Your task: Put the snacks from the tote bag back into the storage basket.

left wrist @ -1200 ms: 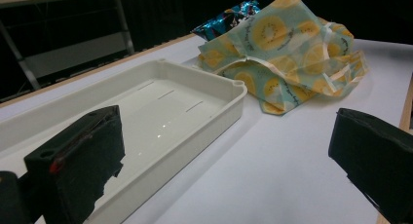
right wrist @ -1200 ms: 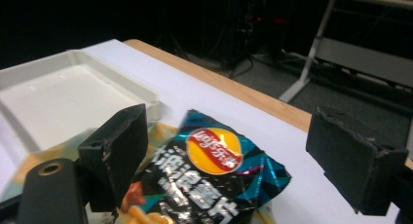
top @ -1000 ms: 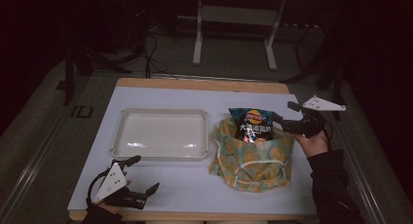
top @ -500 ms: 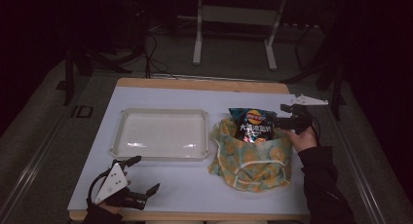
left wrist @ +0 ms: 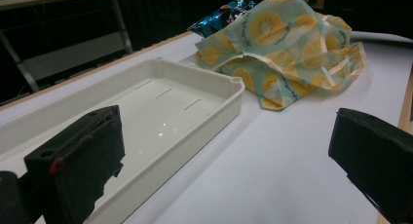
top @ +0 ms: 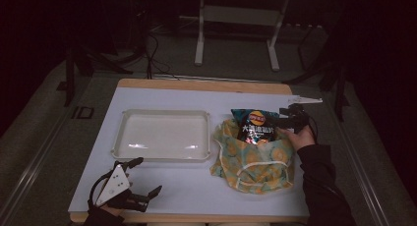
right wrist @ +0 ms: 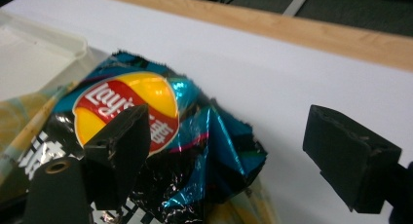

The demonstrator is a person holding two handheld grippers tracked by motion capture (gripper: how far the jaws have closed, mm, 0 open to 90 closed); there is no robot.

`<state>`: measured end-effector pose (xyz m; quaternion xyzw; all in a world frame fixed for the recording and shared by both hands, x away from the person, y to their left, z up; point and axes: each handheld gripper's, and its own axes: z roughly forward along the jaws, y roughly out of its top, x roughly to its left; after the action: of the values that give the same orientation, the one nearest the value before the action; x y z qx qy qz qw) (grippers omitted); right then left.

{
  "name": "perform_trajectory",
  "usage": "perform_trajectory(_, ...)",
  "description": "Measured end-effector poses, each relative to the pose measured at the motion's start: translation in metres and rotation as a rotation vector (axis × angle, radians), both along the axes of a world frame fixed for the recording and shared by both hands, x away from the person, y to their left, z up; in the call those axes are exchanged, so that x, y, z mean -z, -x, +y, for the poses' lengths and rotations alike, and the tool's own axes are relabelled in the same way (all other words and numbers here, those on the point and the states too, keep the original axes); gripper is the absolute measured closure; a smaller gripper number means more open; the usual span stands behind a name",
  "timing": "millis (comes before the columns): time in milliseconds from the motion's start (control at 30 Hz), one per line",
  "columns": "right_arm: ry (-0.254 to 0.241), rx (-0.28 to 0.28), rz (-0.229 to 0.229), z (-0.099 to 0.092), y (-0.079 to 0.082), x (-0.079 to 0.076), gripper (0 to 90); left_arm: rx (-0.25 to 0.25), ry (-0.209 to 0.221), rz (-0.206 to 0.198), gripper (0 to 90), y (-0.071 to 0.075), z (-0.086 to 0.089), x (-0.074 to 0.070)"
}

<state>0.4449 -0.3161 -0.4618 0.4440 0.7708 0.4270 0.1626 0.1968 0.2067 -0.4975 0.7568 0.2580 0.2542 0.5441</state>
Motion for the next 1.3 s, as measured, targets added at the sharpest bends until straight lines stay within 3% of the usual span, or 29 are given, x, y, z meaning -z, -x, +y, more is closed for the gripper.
perform_trajectory(267,-0.005,-0.040,0.066,0.004,-0.005,0.012,27.0,0.001,0.001,0.000,0.3,0.000,0.000,0.000)
perform_trajectory(500,-0.023,-0.072,0.088,0.004,-0.004,0.016,49.8,0.001,0.001,-0.002,0.3,0.000,0.000,0.000)
perform_trajectory(700,-0.006,-0.089,0.111,0.004,-0.004,0.017,72.4,0.001,0.003,-0.001,0.3,0.000,0.000,0.000)
perform_trajectory(833,0.052,-0.123,0.117,0.010,-0.002,0.017,86.8,0.000,0.003,-0.001,0.3,0.000,0.000,0.000)
perform_trajectory(1033,0.093,-0.131,0.117,0.016,0.000,0.012,89.3,0.000,0.006,-0.002,0.3,0.000,0.000,-0.001)
perform_trajectory(1300,0.117,-0.151,0.072,0.024,0.009,-0.001,89.8,0.002,0.006,-0.001,0.3,0.000,0.000,-0.001)
